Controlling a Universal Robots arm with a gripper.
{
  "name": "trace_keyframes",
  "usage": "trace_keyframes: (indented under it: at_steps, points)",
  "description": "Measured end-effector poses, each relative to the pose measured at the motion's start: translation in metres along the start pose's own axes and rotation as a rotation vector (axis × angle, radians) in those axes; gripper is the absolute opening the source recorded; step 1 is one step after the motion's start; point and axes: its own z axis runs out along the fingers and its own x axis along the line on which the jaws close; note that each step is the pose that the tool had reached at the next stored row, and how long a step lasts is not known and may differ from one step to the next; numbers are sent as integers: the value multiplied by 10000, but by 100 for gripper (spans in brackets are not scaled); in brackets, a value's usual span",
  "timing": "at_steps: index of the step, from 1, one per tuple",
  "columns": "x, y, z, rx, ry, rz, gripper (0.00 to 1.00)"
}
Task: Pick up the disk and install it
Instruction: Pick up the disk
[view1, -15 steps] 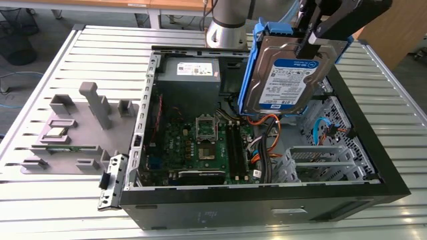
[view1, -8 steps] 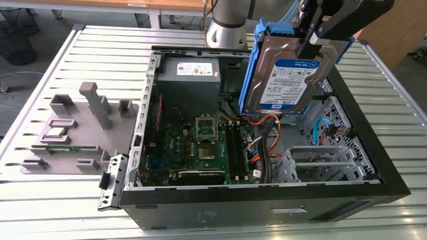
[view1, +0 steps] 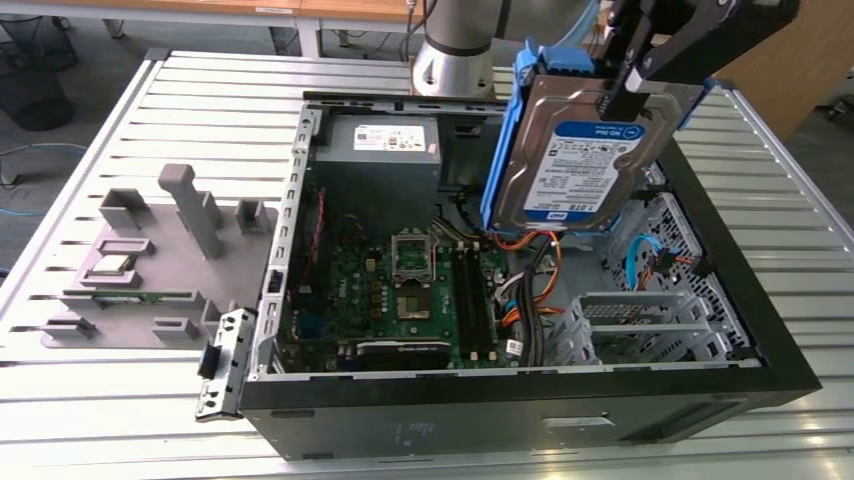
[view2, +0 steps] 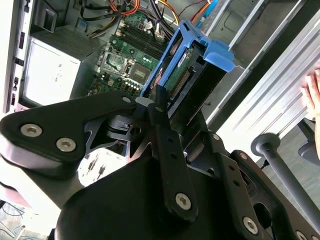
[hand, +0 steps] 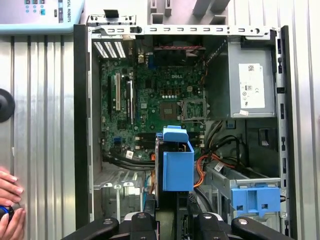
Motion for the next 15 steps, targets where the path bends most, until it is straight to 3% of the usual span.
trace_keyframes:
  at_steps: [15]
  points:
    - [20,-14,-2,0,4,0,35]
